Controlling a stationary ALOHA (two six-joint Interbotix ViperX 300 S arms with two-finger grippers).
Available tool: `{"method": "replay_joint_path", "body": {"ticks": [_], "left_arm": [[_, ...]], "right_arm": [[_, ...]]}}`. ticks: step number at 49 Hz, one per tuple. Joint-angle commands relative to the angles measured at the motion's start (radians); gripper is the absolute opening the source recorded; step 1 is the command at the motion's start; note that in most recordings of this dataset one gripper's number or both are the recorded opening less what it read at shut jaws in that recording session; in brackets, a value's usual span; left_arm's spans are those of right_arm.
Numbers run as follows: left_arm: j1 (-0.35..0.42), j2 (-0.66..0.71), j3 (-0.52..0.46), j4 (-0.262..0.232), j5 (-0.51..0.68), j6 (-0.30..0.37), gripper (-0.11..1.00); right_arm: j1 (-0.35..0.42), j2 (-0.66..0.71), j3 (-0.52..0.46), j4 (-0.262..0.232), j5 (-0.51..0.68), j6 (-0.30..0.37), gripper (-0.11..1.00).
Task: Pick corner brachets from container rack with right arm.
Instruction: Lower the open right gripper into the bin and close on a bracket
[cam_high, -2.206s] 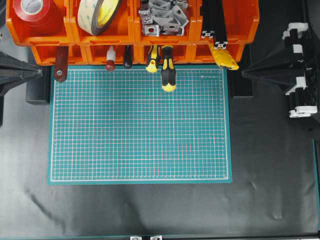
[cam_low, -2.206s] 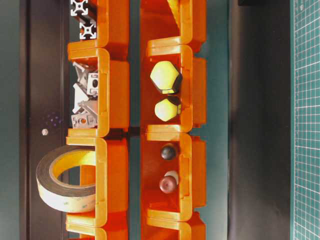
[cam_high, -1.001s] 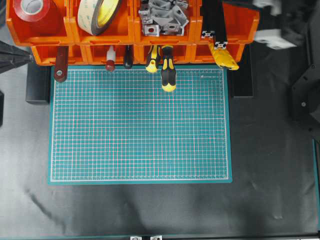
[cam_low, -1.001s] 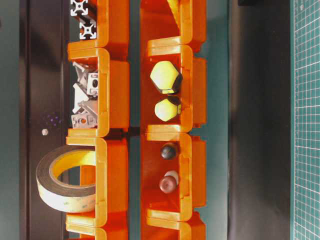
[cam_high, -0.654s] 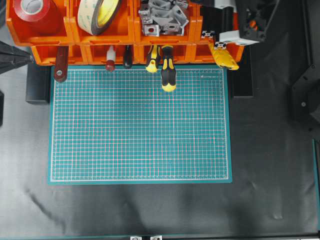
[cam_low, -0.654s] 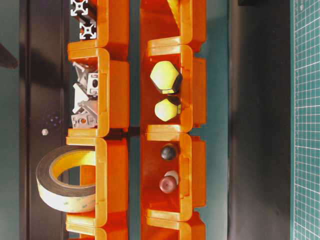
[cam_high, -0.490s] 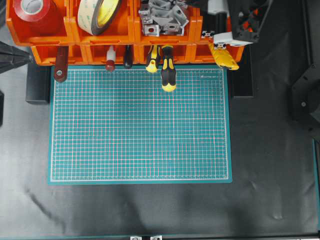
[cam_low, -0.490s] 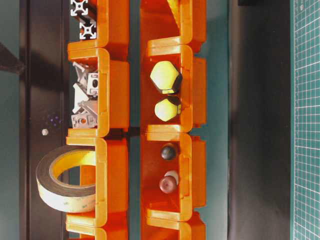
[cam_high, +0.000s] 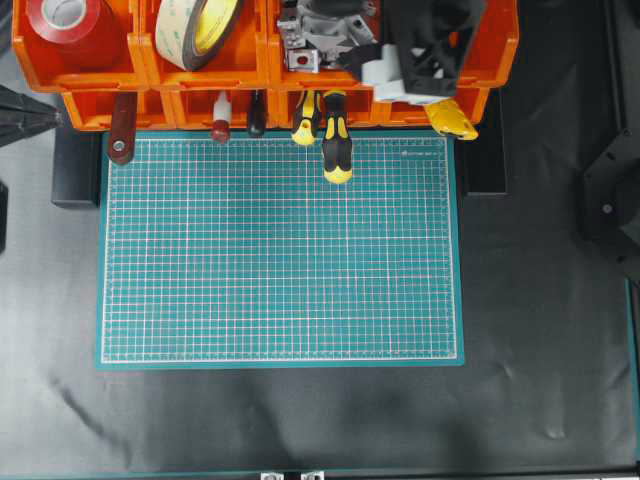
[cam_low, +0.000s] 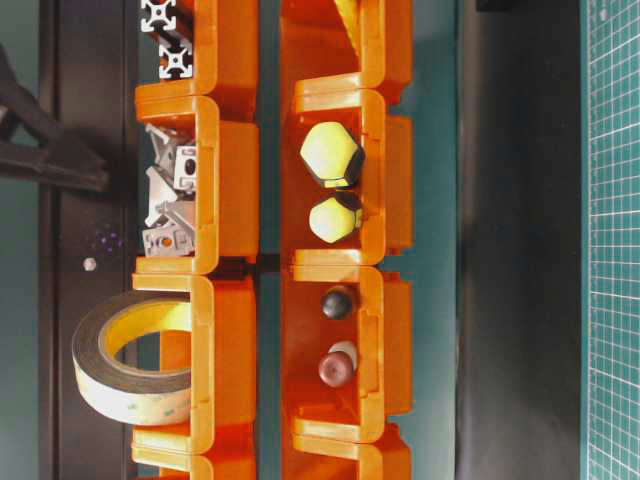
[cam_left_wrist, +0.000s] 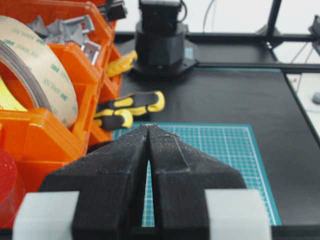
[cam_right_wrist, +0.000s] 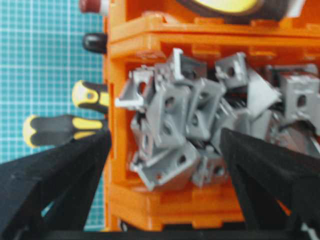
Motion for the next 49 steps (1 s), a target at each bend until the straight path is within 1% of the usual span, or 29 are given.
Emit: {"method": "replay_joint_path", "body": {"ticks": [1,9,17,40,49], "left_arm": [[0.005,0.003,-0.031,0.002,0.000,-0.003,0.00],[0.005,-0.002,-0.032,0.002,0.029,-0.006,0.00],[0.005,-0.014,-0.035,0.002,0.040,-0.005,0.00],[0.005,-0.023,-0.037,0.002,0.041,-0.005,0.00],[0.005,-0.023,-0.037,0.002,0.041,-0.005,0.00]], "right_arm": [[-0.002,0.009,-0.028,-0.003,0.011,-0.002,0.85],[-0.014,0.032,-0.026,-0.037,0.011,-0.002,0.85],[-0.017,0.051,-0.025,-0.051,0.015,-0.002,0.85],[-0.006,0.104,-0.034,-0.051,0.041,0.003,0.84],[-0.003,0.104,-0.034,-0.052,0.046,-0.002,0.82]]}}
